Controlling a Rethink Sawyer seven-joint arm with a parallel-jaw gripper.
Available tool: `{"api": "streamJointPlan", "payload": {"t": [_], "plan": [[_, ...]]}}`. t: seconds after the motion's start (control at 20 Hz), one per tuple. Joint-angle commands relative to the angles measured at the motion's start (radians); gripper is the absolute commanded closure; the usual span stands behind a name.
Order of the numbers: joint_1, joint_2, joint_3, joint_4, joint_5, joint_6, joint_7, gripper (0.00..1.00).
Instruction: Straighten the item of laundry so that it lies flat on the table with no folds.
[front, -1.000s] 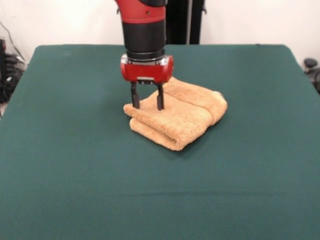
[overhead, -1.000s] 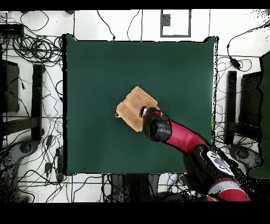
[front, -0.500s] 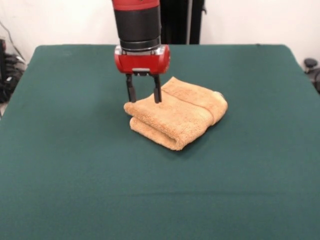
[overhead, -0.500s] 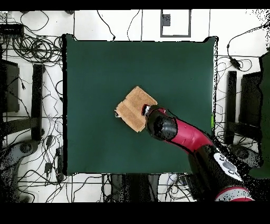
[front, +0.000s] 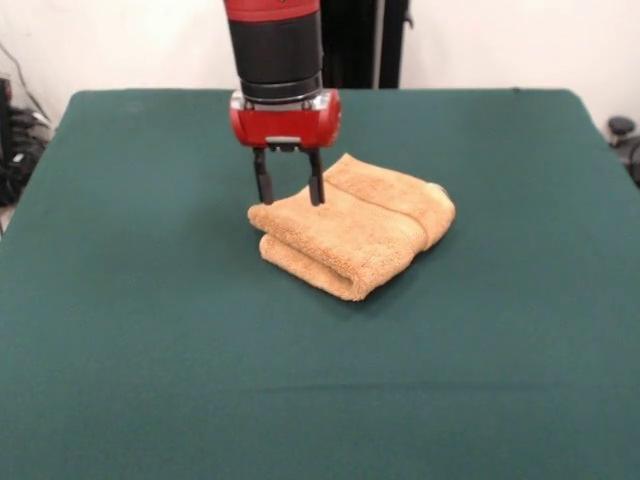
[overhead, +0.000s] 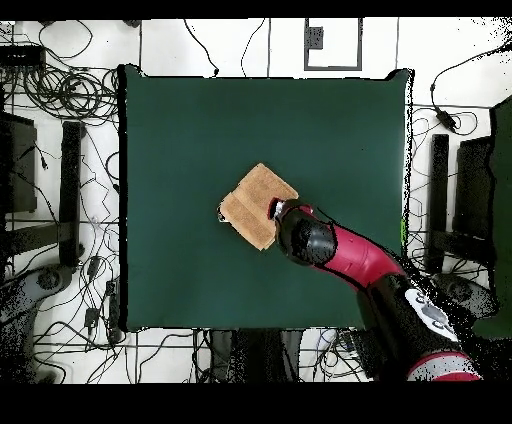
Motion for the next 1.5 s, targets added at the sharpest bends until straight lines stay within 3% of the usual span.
{"api": "streamJointPlan", "payload": {"t": [0.05, 0.8, 1.15, 1.5], "plan": [[0.036, 0.072, 0.112, -0.042, -0.047, 0.037, 0.062, 0.0], [0.008, 0.148, 0.151, -0.053, -0.086, -0.044, 0.073, 0.0], [-0.018, 0.095, 0.171, -0.053, -0.091, 0.055, 0.053, 0.0], [-0.032, 0.082, 0.192, -0.13, -0.128, 0.202, -0.043, 0.0]]}}
